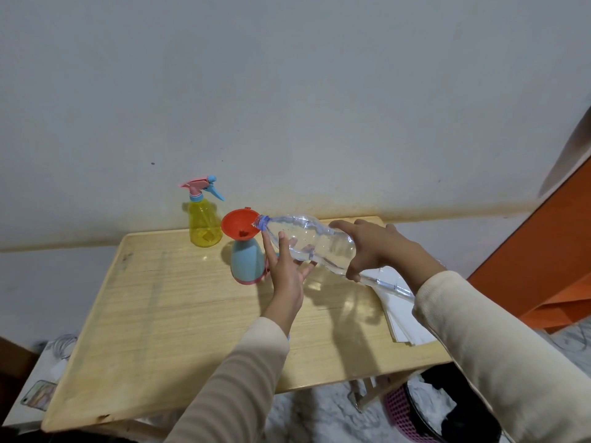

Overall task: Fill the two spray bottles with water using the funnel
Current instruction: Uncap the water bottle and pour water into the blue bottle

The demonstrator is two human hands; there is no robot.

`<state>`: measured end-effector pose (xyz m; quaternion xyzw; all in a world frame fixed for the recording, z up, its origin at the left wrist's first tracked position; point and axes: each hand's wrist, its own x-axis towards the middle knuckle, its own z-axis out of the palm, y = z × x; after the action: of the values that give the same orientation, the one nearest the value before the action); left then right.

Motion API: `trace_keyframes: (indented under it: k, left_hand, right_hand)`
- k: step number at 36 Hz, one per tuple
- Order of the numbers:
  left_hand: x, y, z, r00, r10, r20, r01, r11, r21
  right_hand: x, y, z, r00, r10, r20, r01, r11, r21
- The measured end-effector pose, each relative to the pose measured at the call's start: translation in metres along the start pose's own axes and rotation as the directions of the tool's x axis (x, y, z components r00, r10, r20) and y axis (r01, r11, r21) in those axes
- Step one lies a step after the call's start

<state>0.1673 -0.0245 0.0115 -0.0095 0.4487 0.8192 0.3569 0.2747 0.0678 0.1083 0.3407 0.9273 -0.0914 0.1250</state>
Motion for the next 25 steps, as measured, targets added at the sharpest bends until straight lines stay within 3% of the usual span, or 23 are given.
trace_keyframes:
  k: [16, 25]
  left_hand:
    - [-0.002, 0.004, -0.002, 1.0, 0.009, 0.023, -0.01, 0.999, 0.04]
    - [-0.001, 0.011, -0.008, 0.999, 0.009, 0.035, -0.014, 0.986, 0.164]
  right_hand:
    - [0.001, 0.0, 0.005, 1.0, -0.001, -0.003, 0.001, 1.0, 0.019]
    - [0.003, 0.002, 0.023, 1.0, 0.001, -0.026, 0.002, 0.992, 0.123]
